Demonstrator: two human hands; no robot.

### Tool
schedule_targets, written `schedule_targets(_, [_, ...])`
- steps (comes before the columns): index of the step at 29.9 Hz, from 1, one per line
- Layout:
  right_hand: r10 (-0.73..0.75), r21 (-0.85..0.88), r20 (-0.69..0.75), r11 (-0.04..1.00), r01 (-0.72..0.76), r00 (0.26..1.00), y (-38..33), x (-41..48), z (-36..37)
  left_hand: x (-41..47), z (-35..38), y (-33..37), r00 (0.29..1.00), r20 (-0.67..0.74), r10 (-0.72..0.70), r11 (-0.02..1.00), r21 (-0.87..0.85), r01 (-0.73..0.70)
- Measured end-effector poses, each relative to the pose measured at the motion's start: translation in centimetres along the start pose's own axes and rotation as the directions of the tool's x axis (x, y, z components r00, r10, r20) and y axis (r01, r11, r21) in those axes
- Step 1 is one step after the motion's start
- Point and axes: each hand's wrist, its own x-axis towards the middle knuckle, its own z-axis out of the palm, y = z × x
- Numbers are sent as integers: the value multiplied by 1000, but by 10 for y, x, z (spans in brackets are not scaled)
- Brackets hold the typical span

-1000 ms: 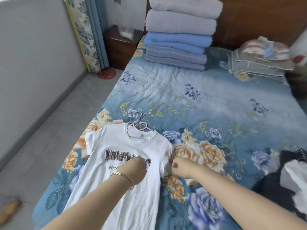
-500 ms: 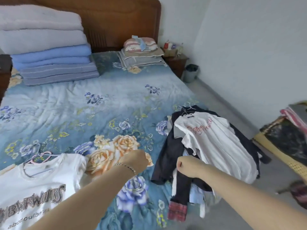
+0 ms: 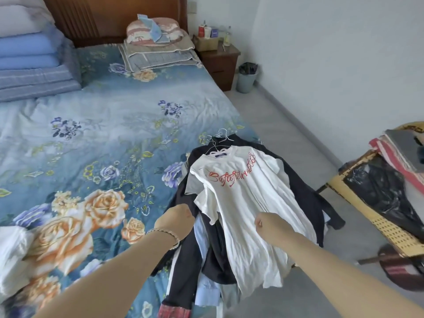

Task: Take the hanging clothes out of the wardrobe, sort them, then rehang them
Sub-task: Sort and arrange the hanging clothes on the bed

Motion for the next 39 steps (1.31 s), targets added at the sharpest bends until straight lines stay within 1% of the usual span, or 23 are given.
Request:
schedule_targets(1, [10,17,-9,1000,-10,1000,9,14,-5,6,1,5,1000,10,-19,1000,18,19])
schedule_targets(2, [20,20,-9,1000,-20,1000,15,25,-10,15,3,9,1000,22,-22,1000,-8,22])
schedule_targets(3, [33,24,-7,999,-33,999,20,34,-11,22,3,14,998,55,-44,996,-79,49])
schedule_targets(4, [57,28,-14,998,-57,998,25,45,-14,29,3,18,995,80,-63,994,-80,69])
schedule_targets(5, [66,30,-21,997,-66,998,30,58,-17,39,4,22,991,101,-82,997,20,81])
schedule_targets(6, [72,26,-21,997,-72,997,34,69,-21,49,3,28,990,99,-104,994,40,101])
schedule_targets(7, [64,20,-30,998,-64,998,38,81,-26,62,3,33,992,85,-97,994,56,92])
schedule_targets(8, [58,18,-37,998,-57,998,42,95,-30,74,5,37,992,58,-116,993,43,114])
schedule_targets(9, [51,14,-44,999,-50,998,46,109,-34,83,7,44,995,48,-86,994,68,83])
schedule_targets(11, [46,5,-44,999,-45,998,52,139,-41,99,10,62,989,93,-111,993,54,107])
schedule_targets(12, [40,-6,-35,999,-41,999,55,157,-44,109,12,72,988,93,-121,992,29,119])
schedule_targets(14, [-7,-33,-16,999,6,1000,61,197,-49,145,21,80,991,12,-136,990,-27,136])
schedule_targets(15, [-37,-47,-10,998,36,999,62,221,-52,163,28,82,989,-35,-143,990,4,143])
schedule_targets(19, [-126,-133,12,983,126,992,66,322,-61,220,54,95,955,-129,-267,964,-26,266])
schedule_targets(21, [-165,-191,6,968,163,986,63,371,-64,245,66,93,936,-164,-313,950,-53,308])
schedule_targets(26, [-233,-256,4,940,226,973,53,479,-62,290,86,84,883,-250,-398,918,-121,379])
schedule_targets(28, [-251,-288,4,927,242,968,48,511,-57,300,92,80,862,-258,-436,900,-143,413])
schedule_targets(31, [-229,-318,28,921,226,973,36,547,-50,308,98,72,847,-238,-476,879,-162,448])
schedule_targets(33, [-244,-369,38,898,240,969,28,561,-44,308,99,70,844,-224,-487,873,-156,462])
schedule_targets(36, [-271,-383,-8,890,247,963,24,568,-44,304,97,67,834,-211,-510,860,-138,492])
schedule_targets(37, [-299,-376,-5,885,275,954,25,567,-47,302,96,66,829,-208,-520,854,-139,501])
schedule_targets(38, [-337,-329,0,889,318,941,29,565,-52,299,94,66,823,-205,-530,848,-149,509])
schedule_targets(39, [-383,-245,5,895,372,924,32,560,-57,297,92,66,818,-202,-538,842,-161,514])
